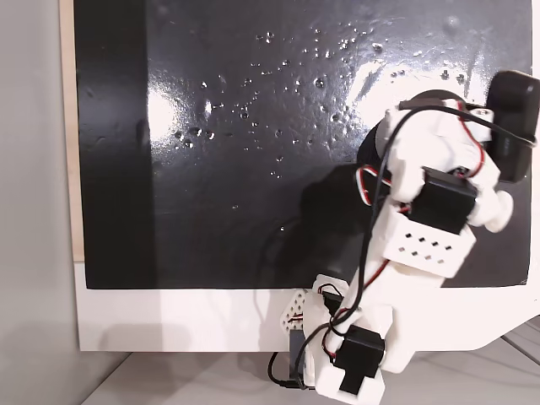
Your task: Grasp a pengrip and put it in the cup.
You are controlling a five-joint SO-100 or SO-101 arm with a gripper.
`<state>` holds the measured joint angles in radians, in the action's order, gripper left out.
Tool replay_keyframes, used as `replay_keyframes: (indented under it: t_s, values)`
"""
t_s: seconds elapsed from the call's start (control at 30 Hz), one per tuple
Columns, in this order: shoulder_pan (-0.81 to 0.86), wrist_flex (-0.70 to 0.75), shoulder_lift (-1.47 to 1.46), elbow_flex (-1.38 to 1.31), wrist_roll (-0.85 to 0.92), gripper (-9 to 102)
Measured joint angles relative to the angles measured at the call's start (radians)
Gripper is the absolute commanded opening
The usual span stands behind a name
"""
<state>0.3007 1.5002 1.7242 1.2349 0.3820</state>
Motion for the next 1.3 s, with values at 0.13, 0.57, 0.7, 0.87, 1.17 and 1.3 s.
replay_keyframes:
  t_s: [0.13,0.57,0.7,0.87,1.17,1.3]
  values:
    - [0.110,0.002,-0.044,-0.081,0.052,0]
    - [0.169,-0.003,-0.140,-0.097,0.115,6]
    - [0.169,-0.003,-0.140,-0.097,0.115,22]
    - [0.169,-0.003,-0.140,-0.097,0.115,24]
    - [0.169,-0.005,-0.140,-0.097,0.115,24]
    - [0.169,-0.005,-0.140,-0.097,0.115,24]
